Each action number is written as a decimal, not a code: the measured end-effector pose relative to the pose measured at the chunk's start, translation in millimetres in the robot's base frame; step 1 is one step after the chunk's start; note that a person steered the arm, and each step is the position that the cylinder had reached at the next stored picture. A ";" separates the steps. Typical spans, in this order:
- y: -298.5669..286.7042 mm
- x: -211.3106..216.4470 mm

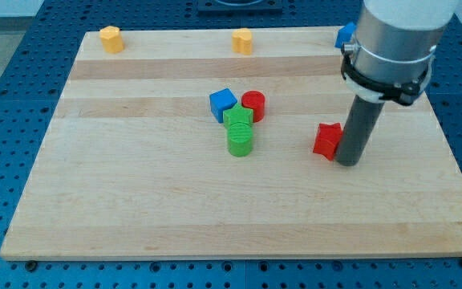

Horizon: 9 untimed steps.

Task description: Push the red star towards right to the red circle

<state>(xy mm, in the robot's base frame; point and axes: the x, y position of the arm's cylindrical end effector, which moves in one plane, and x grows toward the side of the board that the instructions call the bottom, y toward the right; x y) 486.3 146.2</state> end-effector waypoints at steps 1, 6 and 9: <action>0.0 -20.8; 8.4 -11.3; -33.0 -19.3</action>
<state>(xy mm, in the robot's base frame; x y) 467.0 113.2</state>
